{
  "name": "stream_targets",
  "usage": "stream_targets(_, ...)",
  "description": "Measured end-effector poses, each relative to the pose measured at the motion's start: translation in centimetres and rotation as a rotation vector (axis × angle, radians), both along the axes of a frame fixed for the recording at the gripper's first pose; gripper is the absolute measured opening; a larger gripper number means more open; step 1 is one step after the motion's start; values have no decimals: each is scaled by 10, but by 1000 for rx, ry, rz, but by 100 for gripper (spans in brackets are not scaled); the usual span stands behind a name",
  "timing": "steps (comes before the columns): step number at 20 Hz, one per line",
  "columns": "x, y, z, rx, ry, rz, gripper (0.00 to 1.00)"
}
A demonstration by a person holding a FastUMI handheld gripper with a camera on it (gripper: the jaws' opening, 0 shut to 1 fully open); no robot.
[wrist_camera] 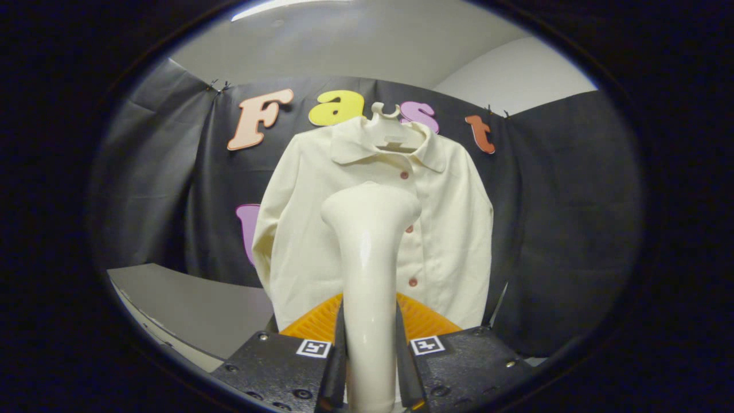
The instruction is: Iron the clothes twice with a garment steamer, once on the left side and once on the right side.
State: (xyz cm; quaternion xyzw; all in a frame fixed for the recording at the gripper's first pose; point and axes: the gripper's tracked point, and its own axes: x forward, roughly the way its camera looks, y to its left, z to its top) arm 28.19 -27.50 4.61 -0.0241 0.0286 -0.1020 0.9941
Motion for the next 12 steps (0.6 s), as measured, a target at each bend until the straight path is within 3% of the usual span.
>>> stream_targets(9,58,-61,7,38,73,-20,37)
stream_targets(12,64,-83,18,39,34,-38,37)
